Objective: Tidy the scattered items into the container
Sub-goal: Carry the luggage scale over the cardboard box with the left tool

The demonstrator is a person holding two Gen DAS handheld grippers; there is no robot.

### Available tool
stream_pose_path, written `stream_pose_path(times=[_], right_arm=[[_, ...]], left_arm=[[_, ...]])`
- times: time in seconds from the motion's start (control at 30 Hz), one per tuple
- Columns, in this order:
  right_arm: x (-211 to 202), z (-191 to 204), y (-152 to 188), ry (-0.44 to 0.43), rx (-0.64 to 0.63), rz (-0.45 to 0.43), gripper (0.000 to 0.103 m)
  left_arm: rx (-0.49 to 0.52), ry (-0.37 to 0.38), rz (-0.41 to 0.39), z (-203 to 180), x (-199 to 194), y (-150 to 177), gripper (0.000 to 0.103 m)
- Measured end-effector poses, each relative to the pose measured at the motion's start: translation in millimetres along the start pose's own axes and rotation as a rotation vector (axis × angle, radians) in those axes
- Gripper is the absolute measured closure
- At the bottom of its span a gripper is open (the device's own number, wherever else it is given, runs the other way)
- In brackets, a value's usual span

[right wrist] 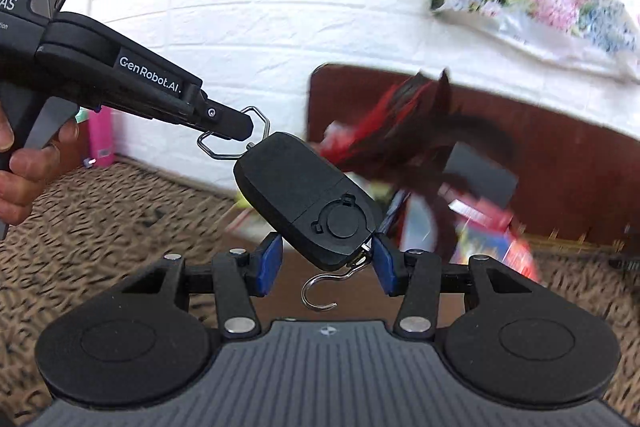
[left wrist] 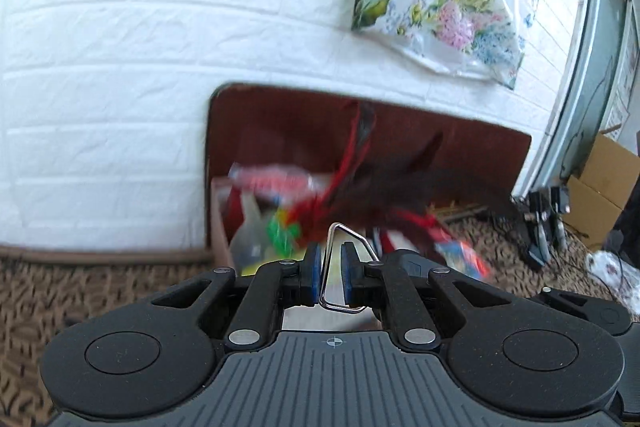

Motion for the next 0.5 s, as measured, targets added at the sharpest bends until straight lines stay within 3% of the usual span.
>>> stream_pose_path(times=[0.23, 0.3, 0.37, 0.43, 0.5], right_arm=[[63.1, -34.0, -12.5, 0.007, -0.048, 0.017, 0.049], [81.5, -38.2, -3.2, 0.013, -0.075, 0.055, 0.049], [89.0, -45.0, 5.8, 0.048, -0.062, 0.065, 0.045], [84.6, -49.8, 9.0, 0.055, -0.037, 0.037, 0.032], [76.7, -51.8, 9.3, 0.071, -0.017, 0.004, 0.030]], left_arm=[[-0.005, -0.023, 0.007, 8.7, 67.6, -21.2, 0.077], [-0.005, -0.009, 0.070, 12.5, 86.7, -10.3, 0.066], [-0.012, -0.027, 0.118, 18.5, 96.2, 4.0, 0.039], [0.004, -0.030, 0.102, 23.1, 95.2, 12.7, 0.037], [0.012, -0.032, 0.093, 27.0, 95.7, 17.2, 0.037]])
Point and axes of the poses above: each gripper's, at about its wrist camera, not at the fingertips, and x roughly the way its jaws point, z to its left, y to its underside, the point moved 8 cm from there along x, roughly the way its jaws point, and after that the axes turned 9 degrees about -z, right-handed, at the moved point
